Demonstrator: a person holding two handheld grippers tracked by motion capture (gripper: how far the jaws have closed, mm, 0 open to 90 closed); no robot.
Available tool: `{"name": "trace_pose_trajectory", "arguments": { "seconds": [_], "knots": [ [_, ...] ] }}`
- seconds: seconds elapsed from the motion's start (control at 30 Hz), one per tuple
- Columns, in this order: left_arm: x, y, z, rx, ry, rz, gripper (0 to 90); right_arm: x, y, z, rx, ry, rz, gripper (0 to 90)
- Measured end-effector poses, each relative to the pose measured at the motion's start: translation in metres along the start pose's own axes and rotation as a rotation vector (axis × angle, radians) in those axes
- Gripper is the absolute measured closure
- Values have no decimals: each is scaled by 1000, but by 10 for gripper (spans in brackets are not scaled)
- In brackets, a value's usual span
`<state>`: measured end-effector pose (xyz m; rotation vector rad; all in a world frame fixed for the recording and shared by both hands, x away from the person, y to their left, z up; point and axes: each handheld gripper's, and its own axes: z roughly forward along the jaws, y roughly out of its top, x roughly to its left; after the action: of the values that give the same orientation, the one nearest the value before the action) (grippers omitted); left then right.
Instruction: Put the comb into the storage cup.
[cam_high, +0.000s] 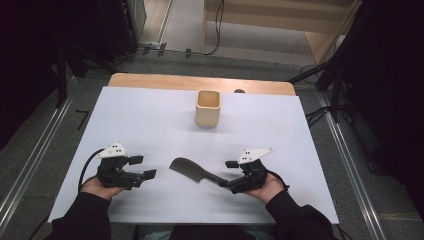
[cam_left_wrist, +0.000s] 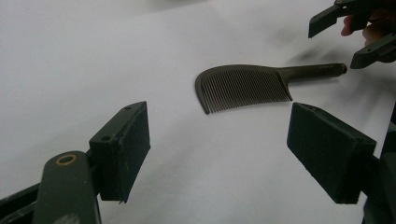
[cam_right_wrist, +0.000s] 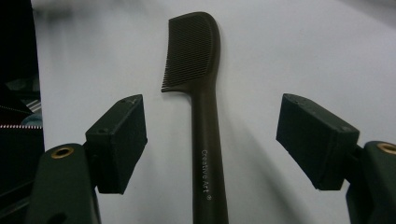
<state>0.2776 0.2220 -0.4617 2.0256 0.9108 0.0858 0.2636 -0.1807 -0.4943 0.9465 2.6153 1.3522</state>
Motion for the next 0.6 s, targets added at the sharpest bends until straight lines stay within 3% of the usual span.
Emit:
{"name": "trace_pose_trajectory", "arguments": {
  "seconds": [0.3,0.6],
  "knots": [
    [0,0,0,1,-1,-2,220,-3,-10,5,14,-3,4,263],
    [0,0,0,1,0,-4,220,-4,-19,12,55,-29,-30,309]
  ]
}}
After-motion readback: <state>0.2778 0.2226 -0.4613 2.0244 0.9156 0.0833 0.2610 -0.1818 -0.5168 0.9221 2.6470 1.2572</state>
